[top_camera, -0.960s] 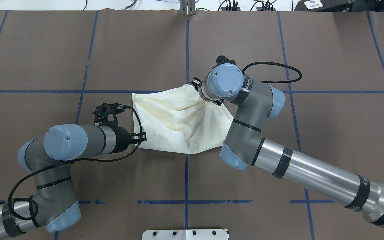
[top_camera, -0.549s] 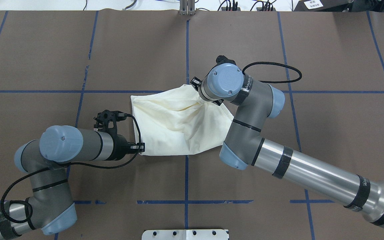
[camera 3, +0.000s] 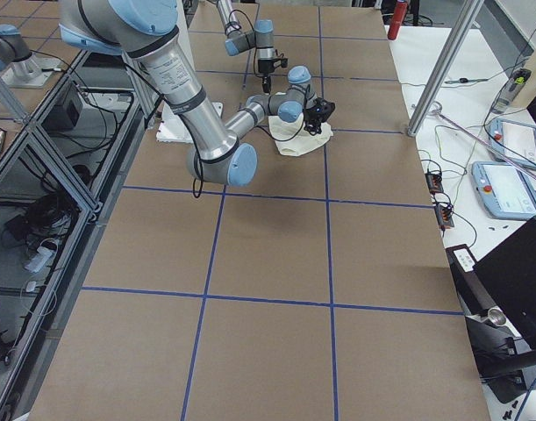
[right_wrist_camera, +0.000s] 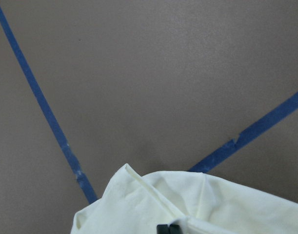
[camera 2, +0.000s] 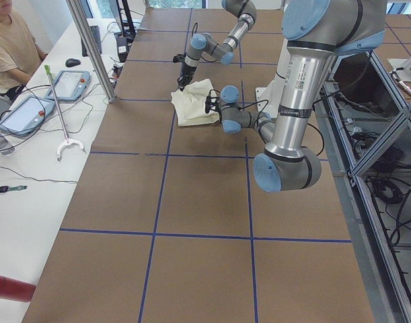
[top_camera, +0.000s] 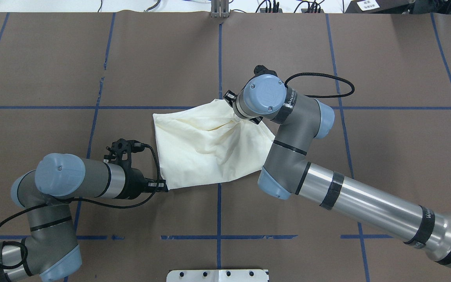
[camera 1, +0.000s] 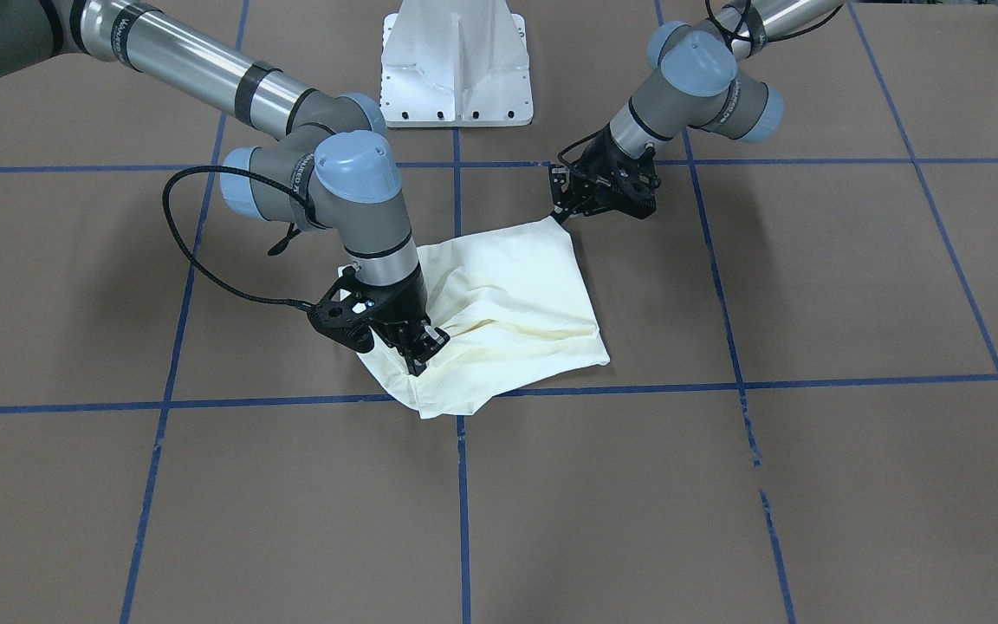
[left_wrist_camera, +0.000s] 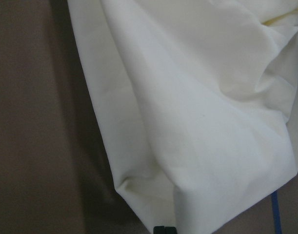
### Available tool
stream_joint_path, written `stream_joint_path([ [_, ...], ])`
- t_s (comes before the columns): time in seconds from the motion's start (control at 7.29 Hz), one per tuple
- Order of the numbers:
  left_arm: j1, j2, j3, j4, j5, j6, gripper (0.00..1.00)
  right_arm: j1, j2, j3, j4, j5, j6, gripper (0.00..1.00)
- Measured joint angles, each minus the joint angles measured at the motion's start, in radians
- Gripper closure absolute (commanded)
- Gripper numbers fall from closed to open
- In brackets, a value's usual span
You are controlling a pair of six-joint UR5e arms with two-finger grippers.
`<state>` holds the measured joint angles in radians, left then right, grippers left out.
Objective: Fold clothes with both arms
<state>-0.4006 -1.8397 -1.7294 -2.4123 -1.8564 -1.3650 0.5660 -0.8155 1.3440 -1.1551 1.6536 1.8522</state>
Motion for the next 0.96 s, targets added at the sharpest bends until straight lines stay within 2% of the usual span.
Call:
stream_joint_path([
  [0.55,0.029,0.079,-0.151,-0.002,0.012,-0.081,1.00,0.000,-0.002,-0.002,0.000,-0.001,0.004,1.00],
  [0.69,0.032,0.054,-0.158,0.005,0.024,-0.102,1.00,-0.001,-0.001,0.000,0.000,-0.001,0.004,1.00],
  [0.96,0.034,-0.036,-0.097,0.021,0.050,-0.129,1.00,0.000,0.001,0.001,0.000,-0.001,0.004,1.00],
])
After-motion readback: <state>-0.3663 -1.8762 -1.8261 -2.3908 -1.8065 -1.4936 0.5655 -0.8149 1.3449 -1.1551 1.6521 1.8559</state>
